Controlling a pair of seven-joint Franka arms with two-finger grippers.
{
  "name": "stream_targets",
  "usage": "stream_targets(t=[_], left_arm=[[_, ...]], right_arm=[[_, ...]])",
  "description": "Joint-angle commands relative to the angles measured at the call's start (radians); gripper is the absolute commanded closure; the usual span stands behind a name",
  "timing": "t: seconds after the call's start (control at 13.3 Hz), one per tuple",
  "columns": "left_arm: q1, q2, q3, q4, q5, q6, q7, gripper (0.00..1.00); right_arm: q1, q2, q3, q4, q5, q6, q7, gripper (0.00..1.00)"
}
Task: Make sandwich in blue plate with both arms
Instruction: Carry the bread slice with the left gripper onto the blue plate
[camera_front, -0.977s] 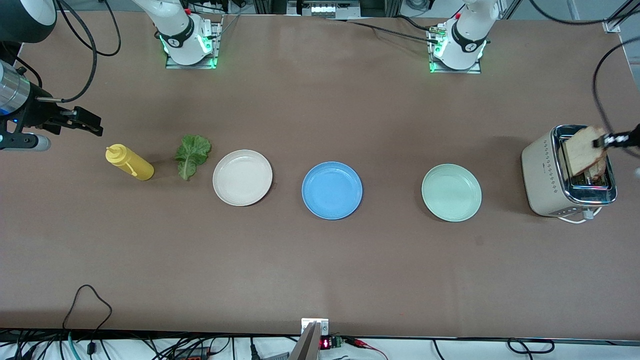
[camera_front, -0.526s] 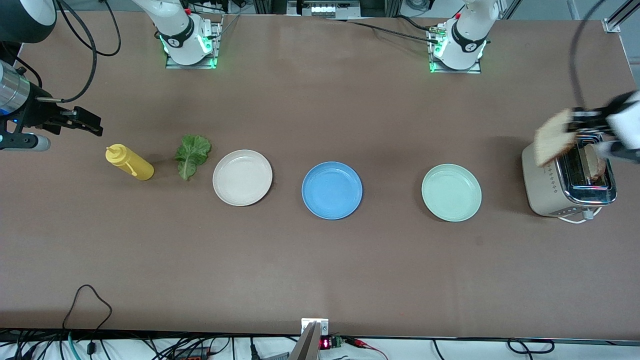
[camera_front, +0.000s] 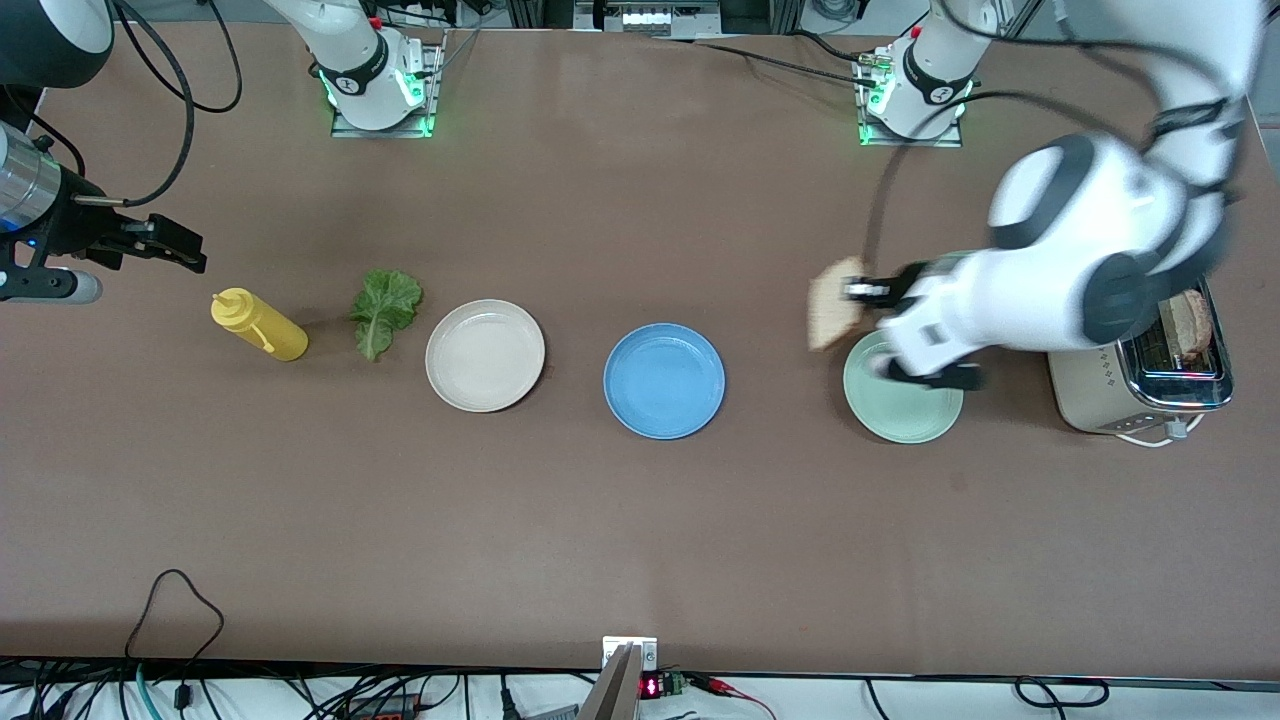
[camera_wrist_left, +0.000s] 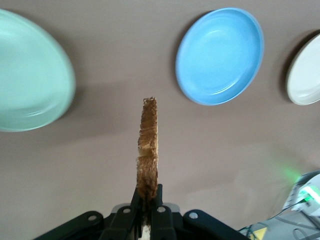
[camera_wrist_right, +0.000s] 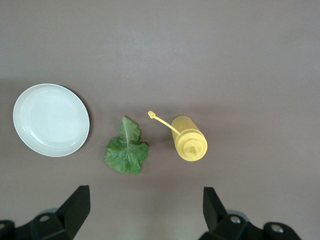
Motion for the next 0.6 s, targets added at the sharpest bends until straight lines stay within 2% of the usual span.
stream_targets(t=[0.0, 0.08, 0.15, 0.38, 0.53], left_arm=[[-0.059, 0.115, -0.001, 0.029, -0.073, 0.128, -0.025, 1.00], [-0.091, 0.141, -0.001, 0.029, -0.111, 0.179, -0.023, 1.00], [-0.122, 0.164, 0.001, 0.028, -0.125, 0.239, -0.022, 1.00], [-0.180, 0.233, -0.001, 0.029, -0.128, 0.375, -0.025, 1.00], [-0.196, 0.281, -0.001, 0.031, -0.139, 0.461, -0.023, 1.00]], right_arm=[[-0.002, 0.042, 0.009, 0.013, 0.012, -0.022, -0.013, 0.00], [0.009, 0.096, 0.012, 0.016, 0.009, -0.030, -0.024, 0.00], [0.010, 0.107, 0.013, 0.016, 0.010, -0.069, -0.018, 0.00], [0.021, 0.124, 0.016, -0.005, 0.014, -0.087, -0.005, 0.00], [0.026, 0.118, 0.016, -0.065, 0.014, -0.050, 0.005, 0.00]])
